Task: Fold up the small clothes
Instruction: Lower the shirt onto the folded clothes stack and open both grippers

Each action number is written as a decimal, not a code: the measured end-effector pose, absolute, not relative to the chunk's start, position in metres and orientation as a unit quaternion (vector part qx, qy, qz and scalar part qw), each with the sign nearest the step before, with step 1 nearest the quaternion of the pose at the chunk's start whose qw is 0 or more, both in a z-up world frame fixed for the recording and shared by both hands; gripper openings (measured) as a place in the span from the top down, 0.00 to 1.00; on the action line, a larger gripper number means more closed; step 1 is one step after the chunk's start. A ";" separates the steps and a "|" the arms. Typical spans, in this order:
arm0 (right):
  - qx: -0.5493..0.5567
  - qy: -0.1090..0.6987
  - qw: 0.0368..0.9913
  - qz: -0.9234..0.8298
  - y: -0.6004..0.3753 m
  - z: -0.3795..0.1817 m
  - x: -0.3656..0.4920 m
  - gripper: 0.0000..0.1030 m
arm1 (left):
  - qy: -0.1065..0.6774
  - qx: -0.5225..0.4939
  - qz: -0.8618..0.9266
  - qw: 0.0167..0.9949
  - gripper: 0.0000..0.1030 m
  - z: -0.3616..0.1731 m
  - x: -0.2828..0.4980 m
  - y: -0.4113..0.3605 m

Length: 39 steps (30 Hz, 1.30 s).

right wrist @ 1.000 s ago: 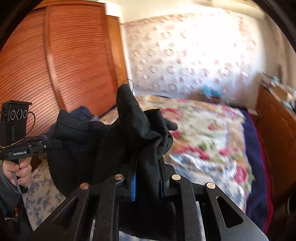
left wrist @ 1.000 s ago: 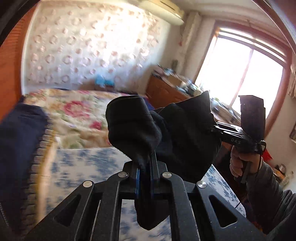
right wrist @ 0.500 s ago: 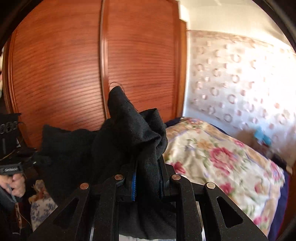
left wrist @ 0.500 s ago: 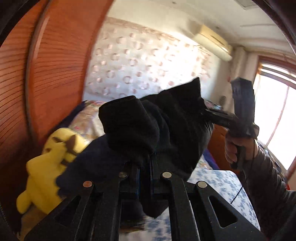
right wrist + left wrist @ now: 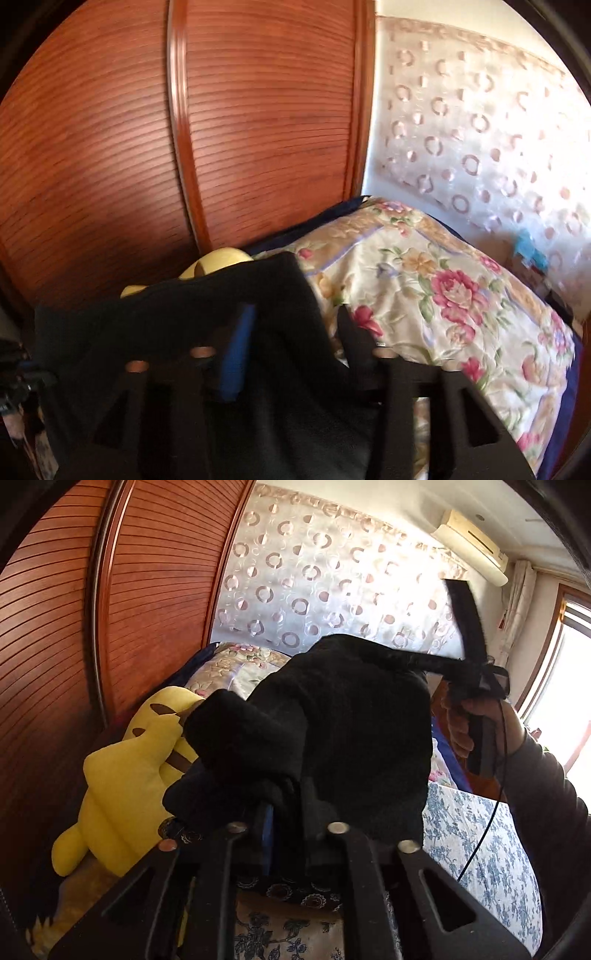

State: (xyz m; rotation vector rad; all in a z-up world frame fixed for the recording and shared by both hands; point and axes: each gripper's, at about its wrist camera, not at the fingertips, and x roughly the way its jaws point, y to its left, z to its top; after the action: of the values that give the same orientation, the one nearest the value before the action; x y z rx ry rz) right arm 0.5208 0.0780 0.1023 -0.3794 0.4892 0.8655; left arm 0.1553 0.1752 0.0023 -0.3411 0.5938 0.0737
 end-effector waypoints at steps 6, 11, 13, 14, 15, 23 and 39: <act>-0.152 0.186 0.874 0.423 0.061 0.107 0.457 0.41 | 0.277 -0.131 0.054 0.950 0.57 0.010 0.144 0.174; -0.168 0.180 0.867 0.434 0.059 0.080 0.423 0.40 | 0.246 -0.108 0.075 0.960 0.14 0.022 0.126 0.170; -0.184 0.187 0.869 0.419 0.060 0.073 0.425 0.36 | 0.248 -0.091 0.084 0.961 0.14 0.023 0.122 0.168; -0.187 0.193 0.870 0.413 0.059 0.068 0.428 0.35 | 0.247 -0.084 0.087 0.962 0.14 0.024 0.119 0.165; -0.187 0.194 0.873 0.406 0.059 0.066 0.429 0.35 | 0.246 -0.082 0.084 0.962 0.14 0.025 0.116 0.163; -0.154 0.186 0.890 0.386 0.052 0.090 0.398 0.28 | 0.232 -0.060 0.080 0.968 0.14 0.038 0.099 0.145; -0.095 0.165 0.929 0.318 -0.071 0.060 0.217 0.17 | 0.229 0.004 0.020 0.973 0.14 0.034 0.078 0.067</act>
State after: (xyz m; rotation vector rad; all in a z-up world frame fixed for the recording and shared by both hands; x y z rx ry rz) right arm 0.2173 -0.0708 0.0599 -0.1952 0.3372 0.6519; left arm 0.0778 0.0672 0.0336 0.0079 0.4615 0.0410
